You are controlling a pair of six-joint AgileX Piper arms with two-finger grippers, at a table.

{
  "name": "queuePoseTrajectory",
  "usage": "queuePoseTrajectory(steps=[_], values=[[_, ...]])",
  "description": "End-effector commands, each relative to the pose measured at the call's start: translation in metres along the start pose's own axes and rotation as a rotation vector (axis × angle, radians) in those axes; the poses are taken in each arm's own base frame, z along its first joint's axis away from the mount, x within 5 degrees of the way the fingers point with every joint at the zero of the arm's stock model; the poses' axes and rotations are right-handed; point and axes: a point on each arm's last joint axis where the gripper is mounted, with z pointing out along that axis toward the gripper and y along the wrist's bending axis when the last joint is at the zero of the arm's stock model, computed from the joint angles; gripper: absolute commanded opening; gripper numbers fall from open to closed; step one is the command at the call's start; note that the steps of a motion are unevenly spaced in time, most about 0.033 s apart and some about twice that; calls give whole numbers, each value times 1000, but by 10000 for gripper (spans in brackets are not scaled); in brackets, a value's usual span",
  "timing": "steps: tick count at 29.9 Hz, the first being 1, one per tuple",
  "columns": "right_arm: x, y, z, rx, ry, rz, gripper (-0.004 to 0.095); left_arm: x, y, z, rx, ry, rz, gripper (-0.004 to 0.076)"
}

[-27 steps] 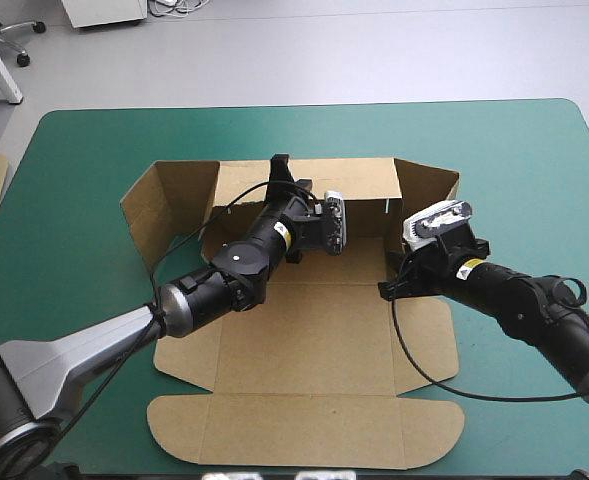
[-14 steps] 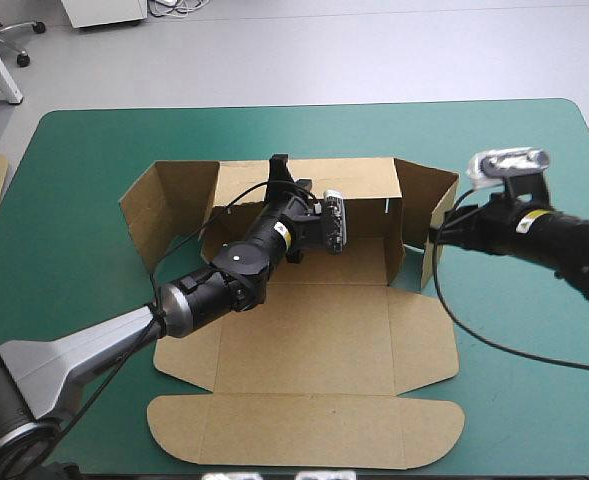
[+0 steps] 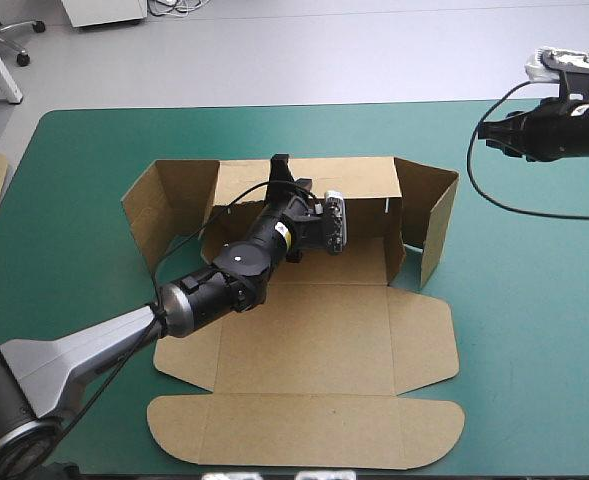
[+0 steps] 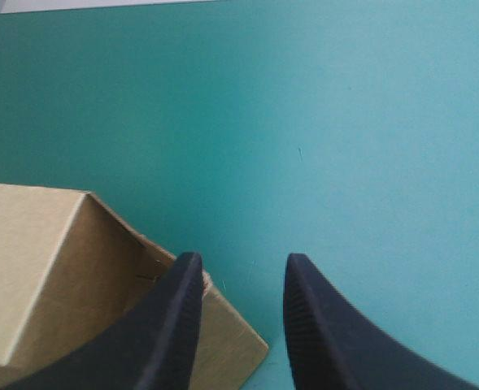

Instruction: Fold the box

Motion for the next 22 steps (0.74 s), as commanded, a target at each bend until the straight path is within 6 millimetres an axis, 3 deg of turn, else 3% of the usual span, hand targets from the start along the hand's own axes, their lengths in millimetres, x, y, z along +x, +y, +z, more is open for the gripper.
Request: queuePoseTrajectory(steps=[1,8,14,22], values=[[-15,-6,9,-45,-18,8,325,4,6,-6,-5,40,-110,-14],[-19,-28,62,-68,20,103,411,4,6,-6,-5,40,-110,-14],[-12,-39,97,-119,89,147,415,5,6,-6,-6,42,-110,-14],[-1,-11,111,-207,209,37,412,4,6,-6,-5,38,-110,-14]])
